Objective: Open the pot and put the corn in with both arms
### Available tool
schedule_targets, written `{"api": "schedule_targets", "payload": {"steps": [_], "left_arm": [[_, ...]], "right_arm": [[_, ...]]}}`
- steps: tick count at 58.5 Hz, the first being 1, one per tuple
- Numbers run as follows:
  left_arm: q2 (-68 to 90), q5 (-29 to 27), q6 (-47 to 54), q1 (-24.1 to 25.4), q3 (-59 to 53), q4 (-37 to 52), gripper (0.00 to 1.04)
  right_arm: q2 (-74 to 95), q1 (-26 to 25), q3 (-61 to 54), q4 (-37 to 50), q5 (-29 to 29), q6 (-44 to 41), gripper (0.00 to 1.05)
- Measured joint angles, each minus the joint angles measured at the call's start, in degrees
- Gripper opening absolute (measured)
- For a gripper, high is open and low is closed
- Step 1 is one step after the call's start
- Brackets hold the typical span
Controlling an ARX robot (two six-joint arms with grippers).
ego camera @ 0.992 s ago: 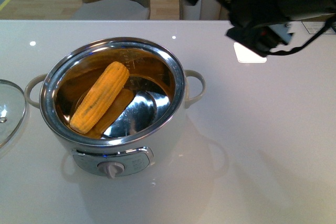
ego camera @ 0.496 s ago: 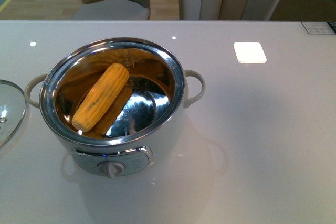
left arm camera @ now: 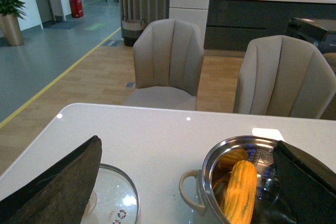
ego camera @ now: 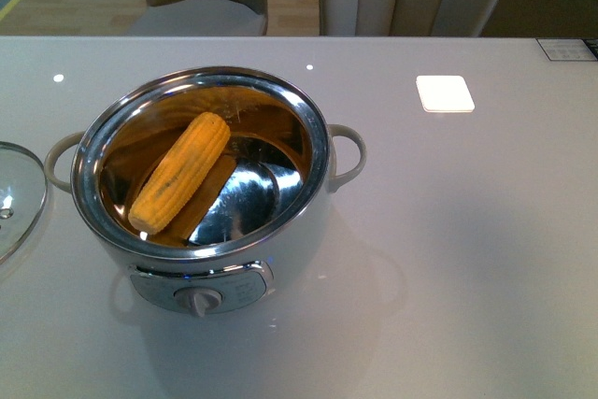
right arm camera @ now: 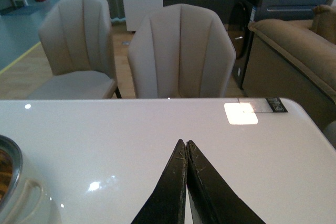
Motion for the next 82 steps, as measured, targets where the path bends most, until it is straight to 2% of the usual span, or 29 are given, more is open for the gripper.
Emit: {"api": "schedule_targets", "payload": {"steps": [8,12,17,51,82], "left_arm": [[0.0,0.0,0.0,0.0,0.0,0.0,0.98],[0.0,0.0,0.0,0.0,0.0,0.0,0.98],[0.0,0.0,0.0,0.0,0.0,0.0,0.98],[0.0,0.0,0.0,0.0,0.0,0.0,0.98],[0.0,0.0,0.0,0.0,0.0,0.0,0.98]], "right_arm": [[-6.4,-1.3,-1.7,-4.2,-1.1,0.0,0.02],[-10.3,-4.2,-2.6,-7.3,-5.3,-0.1,0.02],[-15.2,-6.0,-3.6,-11.3,-5.6,-0.1,0.02],[-37.9,-6.1,-4.2,-31.6,-5.8,-0.1,0.02],[-49.9,-6.1,-4.2,-43.3,-5.8,-0.1,0.02]]}}
